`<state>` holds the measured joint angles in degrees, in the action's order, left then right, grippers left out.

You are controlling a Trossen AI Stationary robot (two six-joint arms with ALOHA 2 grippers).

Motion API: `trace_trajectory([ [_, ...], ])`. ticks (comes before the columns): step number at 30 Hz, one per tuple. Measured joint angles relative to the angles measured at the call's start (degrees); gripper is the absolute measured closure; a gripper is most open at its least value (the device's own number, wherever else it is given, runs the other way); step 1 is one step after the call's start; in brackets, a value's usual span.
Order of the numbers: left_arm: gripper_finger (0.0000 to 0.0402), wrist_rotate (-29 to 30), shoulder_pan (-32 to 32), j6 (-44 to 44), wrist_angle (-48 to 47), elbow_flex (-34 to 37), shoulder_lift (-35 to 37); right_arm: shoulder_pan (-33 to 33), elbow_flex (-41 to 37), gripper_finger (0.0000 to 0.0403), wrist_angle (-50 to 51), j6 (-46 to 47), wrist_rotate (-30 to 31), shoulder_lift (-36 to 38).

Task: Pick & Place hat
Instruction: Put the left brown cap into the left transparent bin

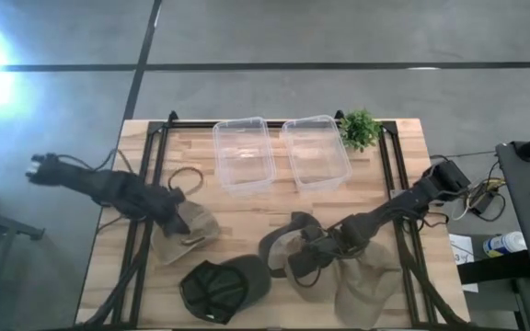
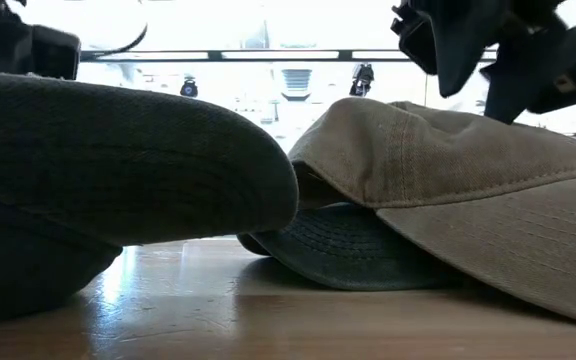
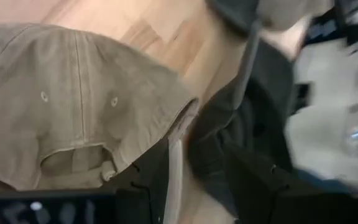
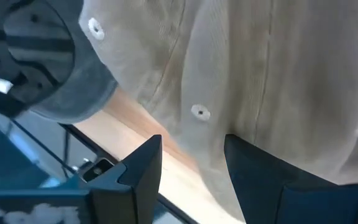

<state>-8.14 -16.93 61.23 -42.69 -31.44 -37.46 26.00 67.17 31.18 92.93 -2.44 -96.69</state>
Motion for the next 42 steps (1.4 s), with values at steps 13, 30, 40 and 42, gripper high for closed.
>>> trace_trajectory([
  [13,0.0258,14.76,-22.37,7.88,-15.67,-18.46,-23.02,-4.49,-0.27,0.0232,0.24,-18.76,-2.95,1.10],
  [30,0.0258,12.26,-25.20,15.03,-14.15,-18.62,-39.18,-4.66,-0.32,0.0232,3.52,-25.68,-5.31,1.10],
  [40,0.0293,14.76,-23.80,14.96,-11.32,-15.41,-45.68,-4.66,-0.27,0.0232,3.41,-26.16,-5.56,1.32],
  [42,0.0331,14.74,-23.78,14.95,-10.36,-15.19,-46.22,-4.63,-0.25,0.0232,3.36,-26.47,-5.75,1.71],
])
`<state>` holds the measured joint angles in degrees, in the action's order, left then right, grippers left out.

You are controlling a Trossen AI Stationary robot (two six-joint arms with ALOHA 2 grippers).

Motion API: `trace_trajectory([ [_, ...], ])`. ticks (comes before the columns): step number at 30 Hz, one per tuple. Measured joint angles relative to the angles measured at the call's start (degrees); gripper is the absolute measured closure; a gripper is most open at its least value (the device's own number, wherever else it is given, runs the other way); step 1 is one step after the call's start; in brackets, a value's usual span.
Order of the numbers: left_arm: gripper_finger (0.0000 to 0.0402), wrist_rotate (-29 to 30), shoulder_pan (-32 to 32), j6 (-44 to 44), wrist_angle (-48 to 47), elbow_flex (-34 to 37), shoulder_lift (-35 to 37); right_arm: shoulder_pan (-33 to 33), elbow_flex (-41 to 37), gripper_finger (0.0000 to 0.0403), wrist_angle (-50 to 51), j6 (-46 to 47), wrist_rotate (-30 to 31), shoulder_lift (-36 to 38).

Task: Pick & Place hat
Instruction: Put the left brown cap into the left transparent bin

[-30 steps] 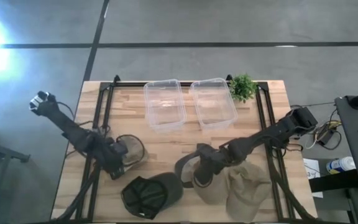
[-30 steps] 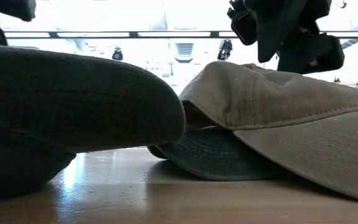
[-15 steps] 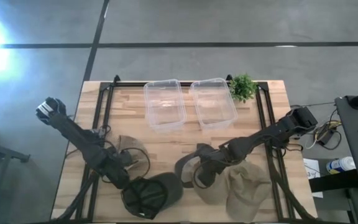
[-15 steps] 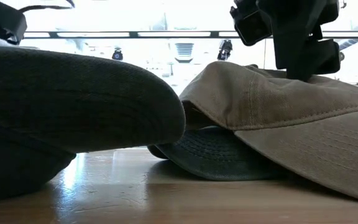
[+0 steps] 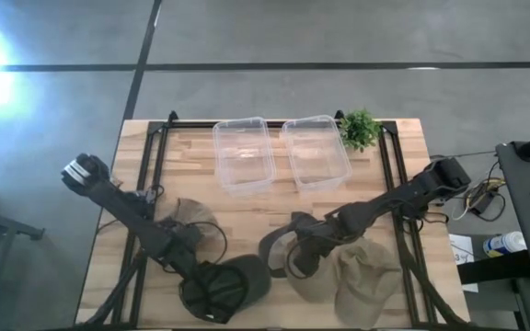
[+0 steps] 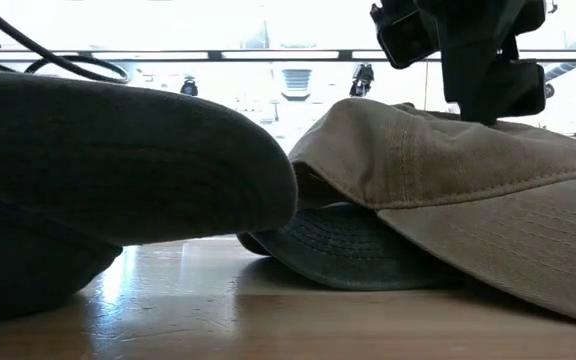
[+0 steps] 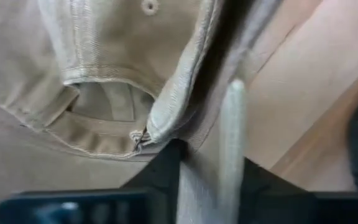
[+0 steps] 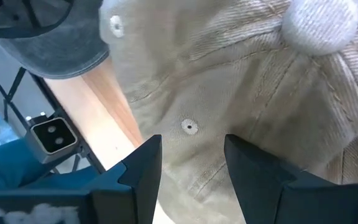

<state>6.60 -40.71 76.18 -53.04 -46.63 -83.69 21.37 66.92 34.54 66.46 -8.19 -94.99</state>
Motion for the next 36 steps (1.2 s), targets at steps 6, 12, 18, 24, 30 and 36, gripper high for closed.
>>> trace_trajectory([
  [6,0.0390,2.15,0.00,0.28,-0.36,-1.29,0.59,-0.01,0.00,0.0232,-0.02,-1.73,0.75,2.63],
  [12,0.0396,9.99,0.00,3.22,-0.75,-7.87,10.51,-0.02,-0.19,0.0232,-0.01,-3.11,5.11,7.68],
  [18,0.0396,35.65,-0.50,0.16,4.16,-15.57,22.44,-0.06,-0.40,0.0232,-0.05,-4.35,12.37,12.52],
  [24,0.0396,53.30,5.87,-26.25,27.58,-15.69,28.44,-1.76,-0.59,0.0232,-0.13,-4.99,16.62,15.14],
  [30,0.0396,46.00,24.02,-31.21,31.74,-14.82,25.20,-4.27,-0.61,0.0232,0.01,-4.99,18.59,16.46],
  [36,0.0396,28.44,42.12,-34.23,32.06,-14.14,18.08,-4.47,-0.61,0.0232,1.28,-5.14,18.86,17.64],
])
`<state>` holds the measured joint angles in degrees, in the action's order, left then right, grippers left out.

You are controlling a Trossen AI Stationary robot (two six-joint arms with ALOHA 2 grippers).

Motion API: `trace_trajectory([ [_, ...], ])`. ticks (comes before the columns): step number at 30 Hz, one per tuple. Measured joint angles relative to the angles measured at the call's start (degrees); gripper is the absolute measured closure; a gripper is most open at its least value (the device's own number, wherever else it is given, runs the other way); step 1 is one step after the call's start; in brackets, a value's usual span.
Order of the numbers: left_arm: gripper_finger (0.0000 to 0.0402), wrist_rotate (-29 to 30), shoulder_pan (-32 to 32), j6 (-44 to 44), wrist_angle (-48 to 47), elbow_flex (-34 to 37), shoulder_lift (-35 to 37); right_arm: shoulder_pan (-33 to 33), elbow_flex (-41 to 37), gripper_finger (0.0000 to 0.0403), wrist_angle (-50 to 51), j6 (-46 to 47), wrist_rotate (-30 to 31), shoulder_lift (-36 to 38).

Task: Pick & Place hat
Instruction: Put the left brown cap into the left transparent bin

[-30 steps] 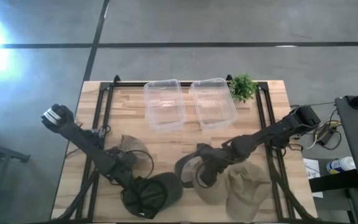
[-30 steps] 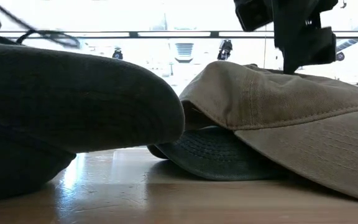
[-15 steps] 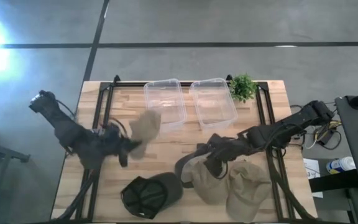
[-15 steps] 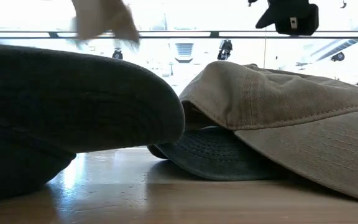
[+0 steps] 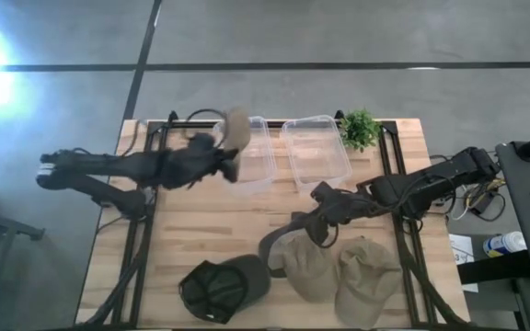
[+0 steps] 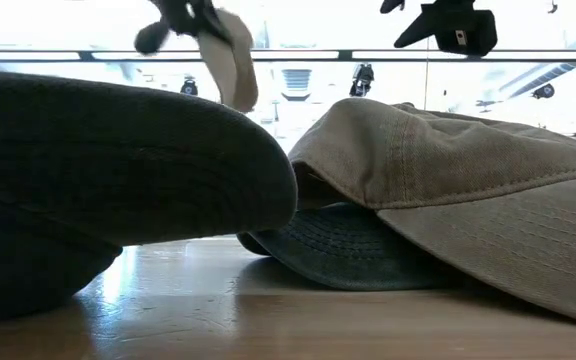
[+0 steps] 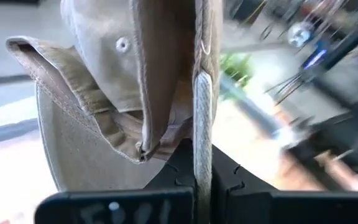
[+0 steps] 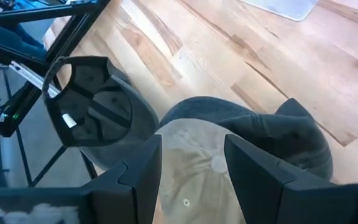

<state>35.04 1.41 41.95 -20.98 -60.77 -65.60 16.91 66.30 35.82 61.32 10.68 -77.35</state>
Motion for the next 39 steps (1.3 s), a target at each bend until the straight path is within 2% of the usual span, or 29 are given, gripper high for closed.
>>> trace_trajectory([
  [3,0.0396,-11.41,6.45,2.10,0.04,1.51,-3.96,0.07,0.00,0.0232,0.91,0.18,0.02,0.17],
  [5,0.0396,-16.57,8.59,2.66,-0.38,3.00,-6.61,0.09,0.00,0.0232,1.40,0.63,0.00,0.38],
  [11,0.0392,-20.91,10.45,2.39,-6.65,5.60,-11.78,0.09,0.00,0.0232,2.42,2.23,-0.20,0.38],
  [16,0.0363,-28.91,10.91,1.32,-7.39,6.80,-13.73,0.07,-0.02,0.0232,4.67,3.14,-0.40,0.38],
  [22,0.0325,-28.25,10.71,3.26,-9.03,5.02,-11.68,-0.04,-0.09,0.0232,4.78,3.26,-3.19,0.38],
  [28,0.0280,-25.41,10.75,-1.22,-9.18,1.17,-4.87,-0.11,-0.30,0.0232,4.80,3.26,-3.32,0.38],
  [30,0.0268,-26.01,10.59,-1.88,-9.24,-0.43,-2.21,-0.11,-0.40,0.0232,4.96,3.27,-4.17,0.38],
  [32,0.0261,-29.09,9.77,-3.58,-8.91,-1.86,0.41,-0.09,-0.70,0.0232,5.91,4.08,-6.66,0.38],
  [35,0.0259,-33.51,6.12,-5.66,-8.38,-3.05,3.47,0.55,-2.51,0.0232,7.82,5.92,-11.00,0.38],
  [39,0.0267,-33.98,-2.59,-7.20,-6.60,-2.56,4.77,3.06,-7.36,0.0232,8.14,11.12,-17.37,0.37],
])
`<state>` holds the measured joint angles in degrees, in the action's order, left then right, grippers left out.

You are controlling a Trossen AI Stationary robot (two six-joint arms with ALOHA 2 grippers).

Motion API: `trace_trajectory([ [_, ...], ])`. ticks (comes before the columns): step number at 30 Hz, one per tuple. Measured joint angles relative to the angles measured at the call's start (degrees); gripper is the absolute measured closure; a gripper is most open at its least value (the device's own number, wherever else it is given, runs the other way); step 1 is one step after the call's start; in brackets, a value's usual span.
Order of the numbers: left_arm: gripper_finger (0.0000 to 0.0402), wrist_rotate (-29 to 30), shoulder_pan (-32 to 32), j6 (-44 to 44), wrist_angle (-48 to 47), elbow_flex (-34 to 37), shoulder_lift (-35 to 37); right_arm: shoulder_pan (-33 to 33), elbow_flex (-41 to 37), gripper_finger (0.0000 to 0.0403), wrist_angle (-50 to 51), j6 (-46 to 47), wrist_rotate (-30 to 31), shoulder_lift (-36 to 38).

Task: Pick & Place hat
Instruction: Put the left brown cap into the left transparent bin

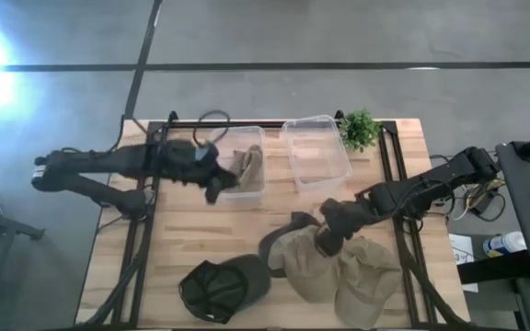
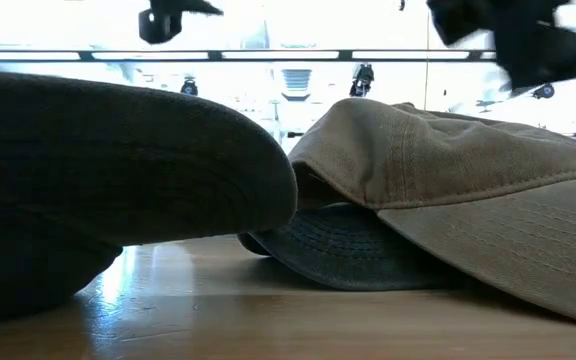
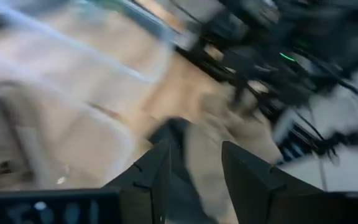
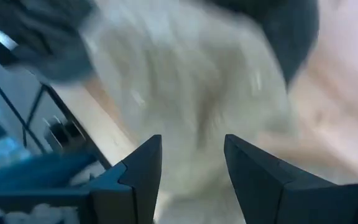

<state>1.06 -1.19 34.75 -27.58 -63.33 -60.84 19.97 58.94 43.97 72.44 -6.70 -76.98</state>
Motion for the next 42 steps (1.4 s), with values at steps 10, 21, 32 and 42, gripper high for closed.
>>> trace_trajectory([
  [10,0.0303,6.40,-14.39,-11.21,9.75,-1.85,-15.94,11.97,-8.52,0.0232,-10.33,21.53,-4.13,-0.01],
  [21,0.0312,2.47,-11.65,-22.15,9.77,-18.33,-40.36,18.39,-12.57,0.0232,-26.99,32.85,1.70,-3.58],
  [32,0.0312,0.68,-13.16,-16.34,-9.29,-28.19,-53.91,14.66,-12.90,0.0232,-28.31,28.16,6.70,-11.13],
  [42,0.0312,-2.10,-17.76,-4.29,-9.94,-25.09,-54.29,4.31,-12.52,0.0232,-29.46,17.73,20.04,-11.24],
])
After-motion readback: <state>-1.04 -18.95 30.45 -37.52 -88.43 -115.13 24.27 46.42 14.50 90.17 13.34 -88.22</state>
